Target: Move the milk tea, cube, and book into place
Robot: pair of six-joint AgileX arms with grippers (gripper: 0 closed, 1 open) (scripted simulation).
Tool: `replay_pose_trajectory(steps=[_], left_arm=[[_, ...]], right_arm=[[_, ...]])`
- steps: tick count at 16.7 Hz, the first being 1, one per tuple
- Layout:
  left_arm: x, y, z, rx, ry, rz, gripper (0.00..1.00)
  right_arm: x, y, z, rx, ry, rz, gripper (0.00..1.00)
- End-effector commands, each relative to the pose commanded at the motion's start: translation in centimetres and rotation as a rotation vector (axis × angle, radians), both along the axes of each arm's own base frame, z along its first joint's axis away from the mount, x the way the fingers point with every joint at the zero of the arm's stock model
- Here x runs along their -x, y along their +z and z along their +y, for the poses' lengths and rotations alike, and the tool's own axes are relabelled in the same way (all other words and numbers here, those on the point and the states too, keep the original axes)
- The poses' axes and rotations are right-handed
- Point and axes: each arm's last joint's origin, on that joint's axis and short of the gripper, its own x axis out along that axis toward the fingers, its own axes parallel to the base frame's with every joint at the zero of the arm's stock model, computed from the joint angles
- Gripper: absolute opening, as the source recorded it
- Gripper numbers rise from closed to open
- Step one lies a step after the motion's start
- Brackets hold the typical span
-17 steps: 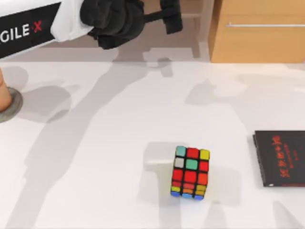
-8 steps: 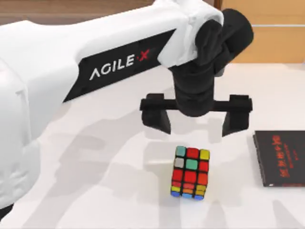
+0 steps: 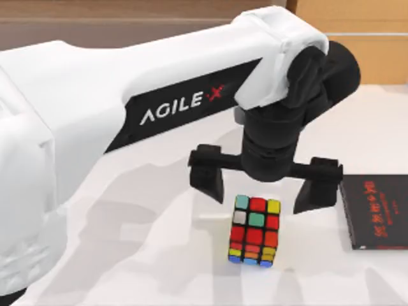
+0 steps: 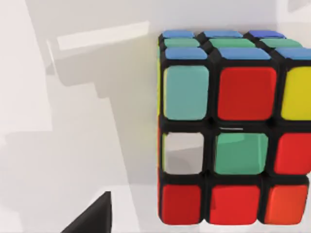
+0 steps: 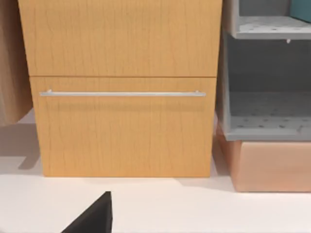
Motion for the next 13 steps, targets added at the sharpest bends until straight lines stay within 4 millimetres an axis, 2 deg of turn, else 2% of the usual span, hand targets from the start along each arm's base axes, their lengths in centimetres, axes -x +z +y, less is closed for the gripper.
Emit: replay_pose_trajectory(steps=[3,10,13], left_arm=[[-0.1,-0.5,0.1,0.001,0.001,0.0,1.0],[0.0,-5.8,0.0,0.001,0.0,-0.001,1.0],[0.0,-6.0,0.0,0.0,0.0,0.0,1.0]], right_arm=[[0.0,0.0,0.0,0.0,0.0,0.0,1.0],[0.0,0.0,0.0,0.0,0.0,0.0,1.0],[0.0,0.0,0.0,0.0,0.0,0.0,1.0]])
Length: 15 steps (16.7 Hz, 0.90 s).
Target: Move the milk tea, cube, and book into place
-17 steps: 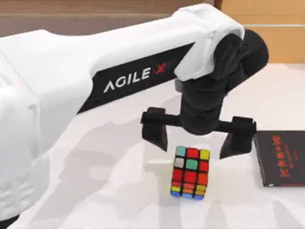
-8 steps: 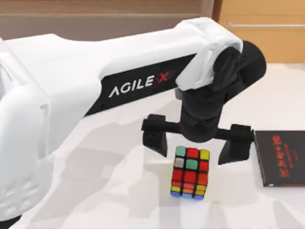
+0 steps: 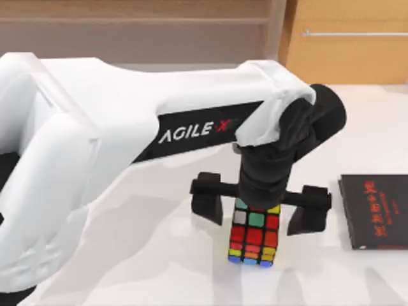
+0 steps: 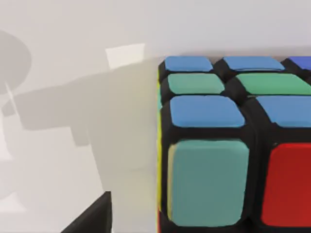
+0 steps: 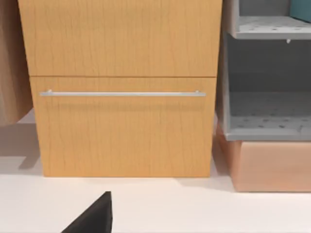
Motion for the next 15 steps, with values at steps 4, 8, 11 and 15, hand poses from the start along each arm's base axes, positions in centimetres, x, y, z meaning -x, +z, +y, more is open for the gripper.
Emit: replay_pose_trajectory(steps=[4,8,11,15], left_arm=[[0.0,0.0,0.0,0.0,0.0,0.0,0.77],[0.0,0.0,0.0,0.0,0.0,0.0,0.47],[0.0,0.0,0.0,0.0,0.0,0.0,0.25],[0.0,0.0,0.0,0.0,0.0,0.0,0.0]], right_arm=[[0.0,0.0,0.0,0.0,0.0,0.0,1.0],[0.0,0.0,0.0,0.0,0.0,0.0,1.0],[0.0,0.0,0.0,0.0,0.0,0.0,1.0],[0.0,0.0,0.0,0.0,0.0,0.0,1.0]])
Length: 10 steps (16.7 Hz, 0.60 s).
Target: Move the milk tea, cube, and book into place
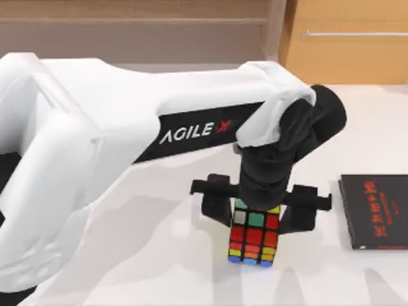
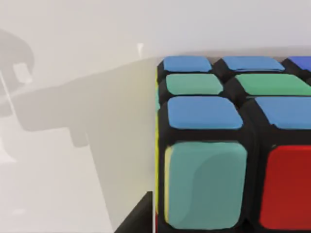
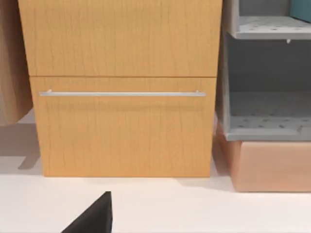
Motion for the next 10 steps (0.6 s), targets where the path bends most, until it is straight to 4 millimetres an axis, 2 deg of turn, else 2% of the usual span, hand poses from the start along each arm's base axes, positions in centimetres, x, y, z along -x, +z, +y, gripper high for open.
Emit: replay_pose_trajectory(steps=[10], left_arm=[[-0.05,0.5,-0.01,0.001,0.0,-0.002,0.0]], right_arm=[[0.0,0.0,0.0,0.0,0.0,0.0,1.0]])
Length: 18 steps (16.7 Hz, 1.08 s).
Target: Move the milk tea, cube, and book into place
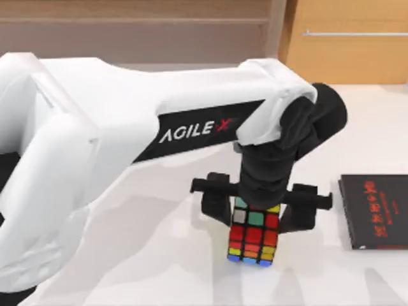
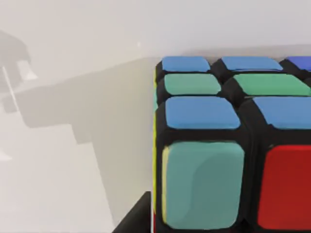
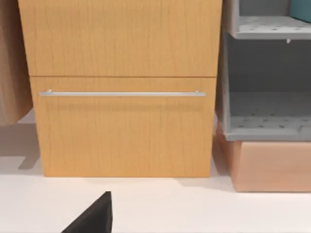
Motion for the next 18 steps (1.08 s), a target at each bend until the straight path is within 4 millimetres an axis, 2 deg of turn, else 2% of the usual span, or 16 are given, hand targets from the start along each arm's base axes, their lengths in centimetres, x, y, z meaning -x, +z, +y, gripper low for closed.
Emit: replay_pose_trajectory(steps=[5,10,12,15,18], left_arm=[[0.0,2.5,0.0,0.001,-0.001,0.0,0.0],[0.0,2.4,0.0,-0.001,-0.002,0.002,0.0],[-1.0,3.4,0.8,0.044,-0.003,-0.021,0.0],[-4.1,7.4,3.7,0.211,-0.003,-0.136,0.0],[-7.5,13.7,9.1,0.424,-0.009,-0.376,0.0]], right_arm=[[0.0,0.0,0.0,0.0,0.0,0.0,1.0],[0.0,0.0,0.0,0.0,0.0,0.0,1.0],[0.0,0.0,0.0,0.0,0.0,0.0,1.0],[0.0,0.0,0.0,0.0,0.0,0.0,1.0],[0.0,0.0,0.0,0.0,0.0,0.0,1.0]])
